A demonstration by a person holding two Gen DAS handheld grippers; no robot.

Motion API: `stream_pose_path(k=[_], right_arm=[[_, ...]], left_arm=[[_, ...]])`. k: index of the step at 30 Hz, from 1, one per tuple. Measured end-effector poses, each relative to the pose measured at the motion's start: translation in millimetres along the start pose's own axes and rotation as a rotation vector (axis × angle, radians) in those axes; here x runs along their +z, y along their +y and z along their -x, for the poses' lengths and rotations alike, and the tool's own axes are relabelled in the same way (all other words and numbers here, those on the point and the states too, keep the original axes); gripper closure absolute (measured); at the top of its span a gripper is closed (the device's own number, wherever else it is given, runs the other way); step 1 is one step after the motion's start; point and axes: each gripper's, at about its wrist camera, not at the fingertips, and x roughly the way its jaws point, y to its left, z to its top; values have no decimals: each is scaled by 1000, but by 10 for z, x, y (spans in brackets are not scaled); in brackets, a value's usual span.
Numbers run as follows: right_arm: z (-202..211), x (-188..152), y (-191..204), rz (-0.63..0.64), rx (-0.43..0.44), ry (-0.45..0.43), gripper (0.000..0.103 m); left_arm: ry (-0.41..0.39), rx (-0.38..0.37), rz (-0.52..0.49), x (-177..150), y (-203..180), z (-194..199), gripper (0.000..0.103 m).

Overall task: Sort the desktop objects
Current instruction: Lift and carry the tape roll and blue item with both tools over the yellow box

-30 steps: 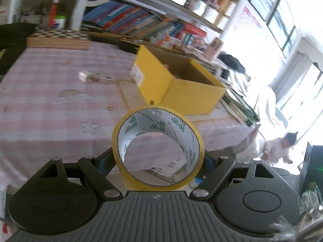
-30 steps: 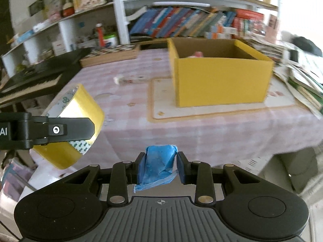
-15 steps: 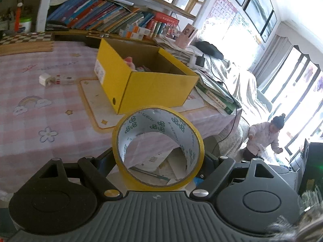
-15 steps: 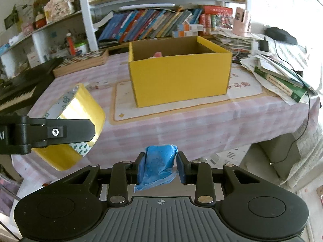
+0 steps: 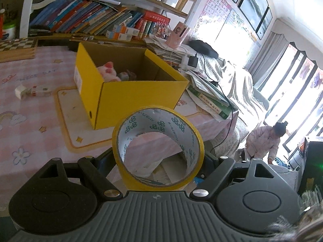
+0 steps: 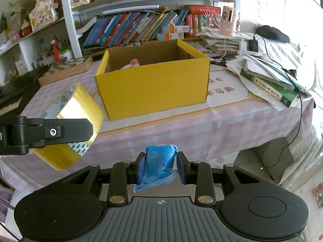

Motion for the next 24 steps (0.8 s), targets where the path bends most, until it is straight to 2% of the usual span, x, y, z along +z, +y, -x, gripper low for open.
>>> stream_pose_path(k=[13, 19, 24], right_arm=[[-292, 522, -367, 64, 39, -51, 71], [-413, 832, -494, 91, 79, -98, 71], [-505, 1080, -541, 132, 118, -134, 71]], left_arm=[[-113, 39, -62, 470, -299, -251, 20], [-195, 81, -64, 740, -348, -286, 20], [-221, 125, -77, 922, -348, -380, 20]])
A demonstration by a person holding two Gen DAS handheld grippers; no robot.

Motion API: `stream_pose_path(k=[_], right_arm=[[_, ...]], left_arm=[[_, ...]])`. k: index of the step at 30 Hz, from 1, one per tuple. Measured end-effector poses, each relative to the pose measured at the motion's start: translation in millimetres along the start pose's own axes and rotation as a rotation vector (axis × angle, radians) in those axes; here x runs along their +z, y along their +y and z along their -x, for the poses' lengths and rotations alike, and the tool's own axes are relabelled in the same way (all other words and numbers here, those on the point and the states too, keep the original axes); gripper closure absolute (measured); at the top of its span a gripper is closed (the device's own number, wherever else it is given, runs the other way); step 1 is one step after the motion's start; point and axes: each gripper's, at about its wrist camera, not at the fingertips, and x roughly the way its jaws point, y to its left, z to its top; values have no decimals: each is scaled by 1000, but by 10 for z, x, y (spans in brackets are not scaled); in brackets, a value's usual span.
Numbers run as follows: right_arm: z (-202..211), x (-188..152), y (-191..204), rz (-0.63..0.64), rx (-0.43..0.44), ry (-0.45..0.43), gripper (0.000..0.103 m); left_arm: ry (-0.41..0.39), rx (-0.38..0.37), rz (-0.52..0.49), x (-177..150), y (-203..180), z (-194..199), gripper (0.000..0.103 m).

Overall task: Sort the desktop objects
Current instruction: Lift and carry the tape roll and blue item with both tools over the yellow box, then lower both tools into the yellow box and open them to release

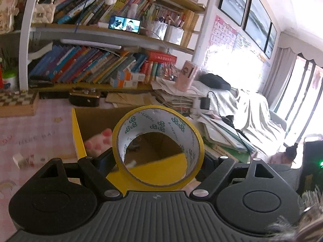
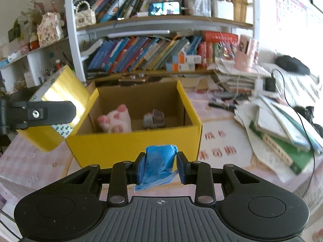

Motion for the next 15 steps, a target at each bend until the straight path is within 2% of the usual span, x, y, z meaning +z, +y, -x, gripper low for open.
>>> stream_pose_path(k=[10, 15], right_arm=[[-374, 399, -90, 174, 65, -35, 71], [-662, 591, -113, 282, 84, -30, 71]], left_arm=[[-12, 79, -67, 311, 46, -511, 20], [36, 140, -100, 399, 138, -913, 20]])
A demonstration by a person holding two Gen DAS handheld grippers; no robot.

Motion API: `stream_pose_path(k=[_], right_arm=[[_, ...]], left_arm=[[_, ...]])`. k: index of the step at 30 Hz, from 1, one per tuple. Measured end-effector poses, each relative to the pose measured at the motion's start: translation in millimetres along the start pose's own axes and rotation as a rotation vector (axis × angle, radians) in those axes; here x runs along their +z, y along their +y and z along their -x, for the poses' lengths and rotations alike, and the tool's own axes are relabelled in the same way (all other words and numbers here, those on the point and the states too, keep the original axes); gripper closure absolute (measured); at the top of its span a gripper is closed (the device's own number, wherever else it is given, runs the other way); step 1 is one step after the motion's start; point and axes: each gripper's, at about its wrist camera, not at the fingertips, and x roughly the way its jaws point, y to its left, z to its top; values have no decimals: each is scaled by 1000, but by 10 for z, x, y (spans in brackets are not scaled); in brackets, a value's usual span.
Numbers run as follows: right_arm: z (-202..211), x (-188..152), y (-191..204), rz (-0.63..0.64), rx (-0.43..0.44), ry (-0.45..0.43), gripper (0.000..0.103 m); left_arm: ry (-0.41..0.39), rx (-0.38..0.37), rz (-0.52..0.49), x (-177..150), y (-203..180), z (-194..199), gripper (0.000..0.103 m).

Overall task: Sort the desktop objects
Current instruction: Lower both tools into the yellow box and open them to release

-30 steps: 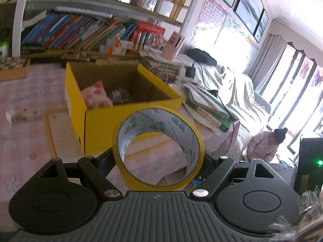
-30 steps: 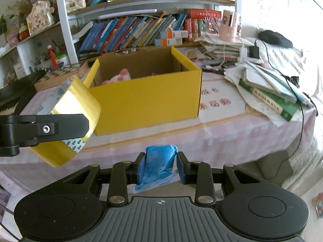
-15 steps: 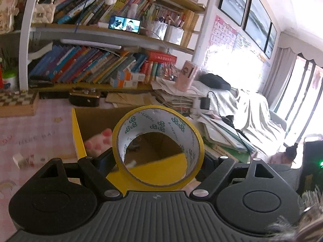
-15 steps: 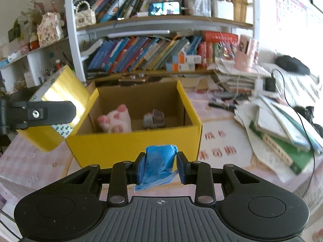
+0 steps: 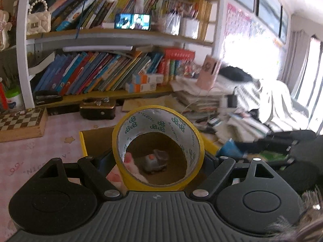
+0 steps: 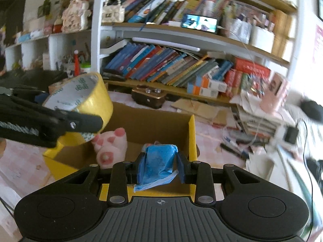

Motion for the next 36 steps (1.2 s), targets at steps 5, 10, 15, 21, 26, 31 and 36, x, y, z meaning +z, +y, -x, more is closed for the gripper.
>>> stream_pose_path(k=[5, 10, 15, 21, 26, 31, 36], right_arm=[[-316, 133, -26, 160, 29, 33, 71], [-678, 168, 6, 304, 79, 102, 71], [-1009, 144, 84, 438, 144, 188, 71], [-1313, 72, 155, 543, 212, 297, 71], [-1462, -6, 202, 594, 253, 374, 71], [-1470, 14, 203, 591, 250, 365, 70], [-1399, 103, 153, 556, 228, 315, 58]], left_arm=[[81, 40, -59, 35, 35, -395, 20], [165, 33, -108, -7, 8, -665, 20], [263, 30, -111, -105, 41, -865, 20], [319, 16, -116, -217, 43, -947, 20], [323, 14, -118, -224, 37, -939, 19], [291, 33, -109, -230, 61, -885, 13], [208, 58, -76, -152, 110, -709, 11]])
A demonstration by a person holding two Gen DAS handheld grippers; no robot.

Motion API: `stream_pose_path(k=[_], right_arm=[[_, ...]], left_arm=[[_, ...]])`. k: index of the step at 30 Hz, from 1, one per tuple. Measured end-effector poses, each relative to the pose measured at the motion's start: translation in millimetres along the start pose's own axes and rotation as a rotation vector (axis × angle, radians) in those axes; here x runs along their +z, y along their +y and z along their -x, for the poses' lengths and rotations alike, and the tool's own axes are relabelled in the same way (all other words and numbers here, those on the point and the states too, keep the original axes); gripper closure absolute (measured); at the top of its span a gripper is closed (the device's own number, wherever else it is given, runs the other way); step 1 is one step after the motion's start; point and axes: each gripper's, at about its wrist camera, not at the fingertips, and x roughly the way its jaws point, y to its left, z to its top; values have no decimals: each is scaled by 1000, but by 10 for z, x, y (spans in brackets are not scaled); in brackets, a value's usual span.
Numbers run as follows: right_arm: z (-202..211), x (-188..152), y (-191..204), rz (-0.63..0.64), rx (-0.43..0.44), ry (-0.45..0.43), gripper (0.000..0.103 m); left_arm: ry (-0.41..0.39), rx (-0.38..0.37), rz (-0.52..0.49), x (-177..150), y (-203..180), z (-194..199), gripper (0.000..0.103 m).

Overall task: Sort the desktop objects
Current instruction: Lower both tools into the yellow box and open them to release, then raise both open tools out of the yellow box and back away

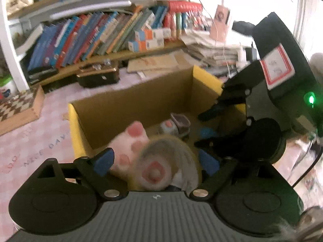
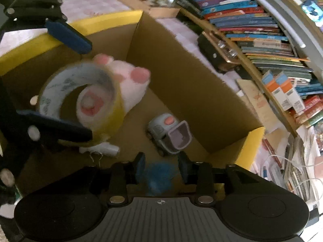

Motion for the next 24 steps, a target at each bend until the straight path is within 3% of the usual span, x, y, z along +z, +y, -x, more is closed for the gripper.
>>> stream_pose_path(k=[6, 11, 18, 24], right_arm=[[397, -27, -103, -96, -52, -119, 42], [757, -124, -136, -244, -110, -221, 42], [1121, -346, -47, -410, -171, -288, 41], [1322, -614, 108, -582, -224, -315, 34]], left_arm=[[-136, 37, 82, 80, 84, 421, 3], [-227, 82, 153, 64, 135, 774, 0], [-281, 129, 195, -133, 149, 1134, 0], [-292, 154, 262, -415, 166, 1331, 0]])
